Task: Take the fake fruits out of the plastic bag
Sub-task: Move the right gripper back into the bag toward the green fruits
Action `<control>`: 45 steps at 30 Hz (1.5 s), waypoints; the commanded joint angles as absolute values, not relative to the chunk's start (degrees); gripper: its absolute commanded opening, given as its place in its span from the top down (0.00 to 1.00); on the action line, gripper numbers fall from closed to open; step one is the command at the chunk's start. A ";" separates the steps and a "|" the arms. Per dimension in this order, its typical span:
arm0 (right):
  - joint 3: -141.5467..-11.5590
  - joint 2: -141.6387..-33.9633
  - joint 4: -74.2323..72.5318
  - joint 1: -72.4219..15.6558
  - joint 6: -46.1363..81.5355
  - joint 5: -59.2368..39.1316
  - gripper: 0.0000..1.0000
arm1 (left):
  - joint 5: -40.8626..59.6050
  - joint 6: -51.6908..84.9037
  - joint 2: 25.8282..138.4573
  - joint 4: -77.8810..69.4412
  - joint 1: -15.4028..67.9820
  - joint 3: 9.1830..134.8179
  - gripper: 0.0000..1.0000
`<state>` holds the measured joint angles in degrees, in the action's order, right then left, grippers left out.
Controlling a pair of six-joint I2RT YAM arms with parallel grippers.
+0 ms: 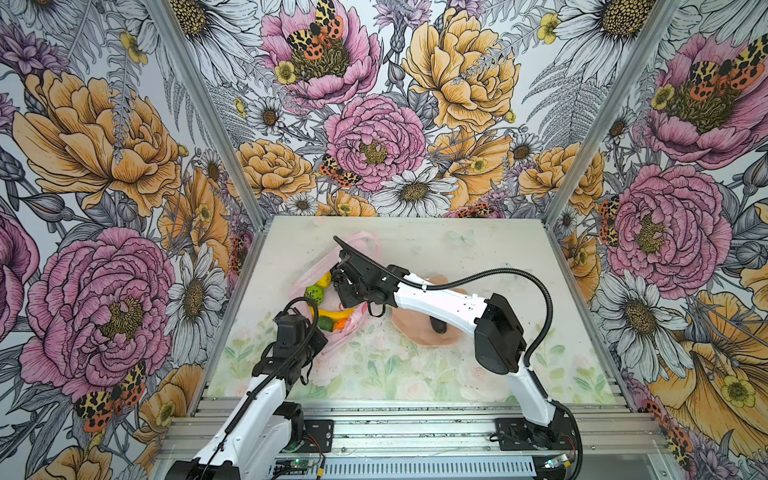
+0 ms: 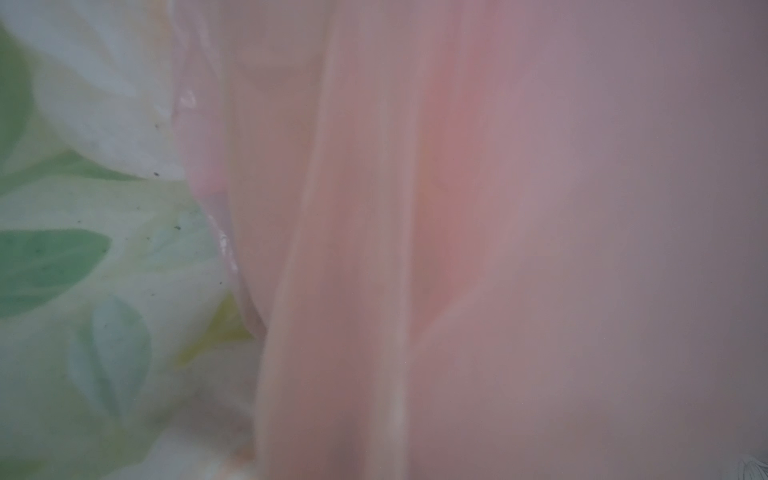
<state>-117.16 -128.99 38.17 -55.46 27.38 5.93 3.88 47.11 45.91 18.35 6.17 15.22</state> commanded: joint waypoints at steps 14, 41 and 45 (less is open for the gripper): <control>-126.42 -138.10 37.40 -61.41 22.23 -6.26 0.34 | 6.43 51.59 38.43 22.03 0.50 10.12 1.00; -132.97 -148.50 37.95 -62.99 18.59 -5.93 0.26 | 10.11 51.39 36.61 22.92 -4.13 8.65 1.00; -133.28 -149.39 38.06 -62.88 18.48 -4.94 0.26 | 9.95 51.50 36.31 23.02 -4.25 8.57 1.00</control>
